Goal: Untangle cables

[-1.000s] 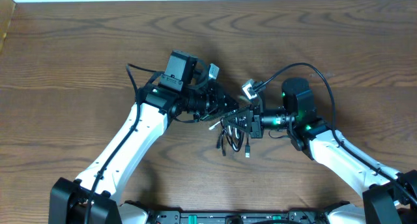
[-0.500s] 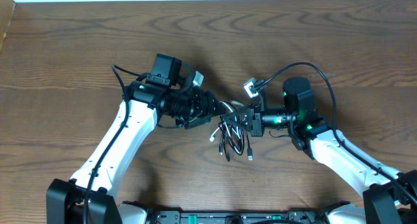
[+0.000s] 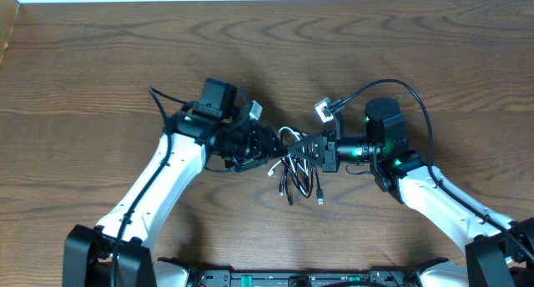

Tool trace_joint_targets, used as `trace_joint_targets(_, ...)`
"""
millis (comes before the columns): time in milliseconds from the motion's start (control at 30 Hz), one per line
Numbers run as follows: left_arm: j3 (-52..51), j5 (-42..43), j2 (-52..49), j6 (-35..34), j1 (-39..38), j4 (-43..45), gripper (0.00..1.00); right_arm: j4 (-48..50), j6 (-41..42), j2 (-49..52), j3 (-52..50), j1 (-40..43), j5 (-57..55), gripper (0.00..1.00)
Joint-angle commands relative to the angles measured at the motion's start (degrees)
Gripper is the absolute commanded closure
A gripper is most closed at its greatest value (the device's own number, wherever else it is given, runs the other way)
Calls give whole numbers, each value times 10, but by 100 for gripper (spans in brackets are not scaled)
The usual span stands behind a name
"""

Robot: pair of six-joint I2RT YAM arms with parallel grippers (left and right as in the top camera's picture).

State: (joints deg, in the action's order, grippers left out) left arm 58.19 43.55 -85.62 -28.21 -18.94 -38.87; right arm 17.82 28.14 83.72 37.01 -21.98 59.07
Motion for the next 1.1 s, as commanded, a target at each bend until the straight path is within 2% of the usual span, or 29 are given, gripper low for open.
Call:
trace_joint_targets(0, -37, 7, -1, -41, -13, 43, 39, 9, 19, -5, 7, 2, -3, 99)
trace_joint_targets(133, -79, 49, -1, -51, -37, 120, 39, 7, 23, -5, 7, 2, -7, 99)
trace_joint_targets(233, -90, 48, -1, -51, -59, 140, 39, -1, 23, -5, 7, 2, -20, 99)
trace_joint_targets(267, -90, 44, -1, -51, -64, 141, 42, -1, 23, -5, 7, 2, -22, 99)
trace_joint_targets(333, -90, 21, -1, -51, -75, 141, 57, 0, 23, -5, 7, 2, -22, 99)
trace_joint_targets(467, -90, -40, -1, -51, -88, 139, 68, 0, 28, -5, 7, 3, -22, 99)
trace_joint_targets(533, -90, -52, -1, -49, -88, 140, 81, 0, 31, -5, 7, 4, -22, 99)
trace_joint_targets(567, -90, -57, -1, -47, -88, 140, 92, 0, 32, -5, 7, 5, -22, 99)
trace_joint_targets(800, -90, -57, -1, 21, -87, 140, 92, 7, 57, -6, 7, 28, 4, 99)
trace_joint_targets(933, -90, -83, -1, 27, -87, 140, 93, 63, 63, -13, 7, 43, 86, 99)
trace_joint_targets(1067, -90, -98, -1, 32, -81, 141, 92, 73, 96, -40, 7, 68, 97, 99)
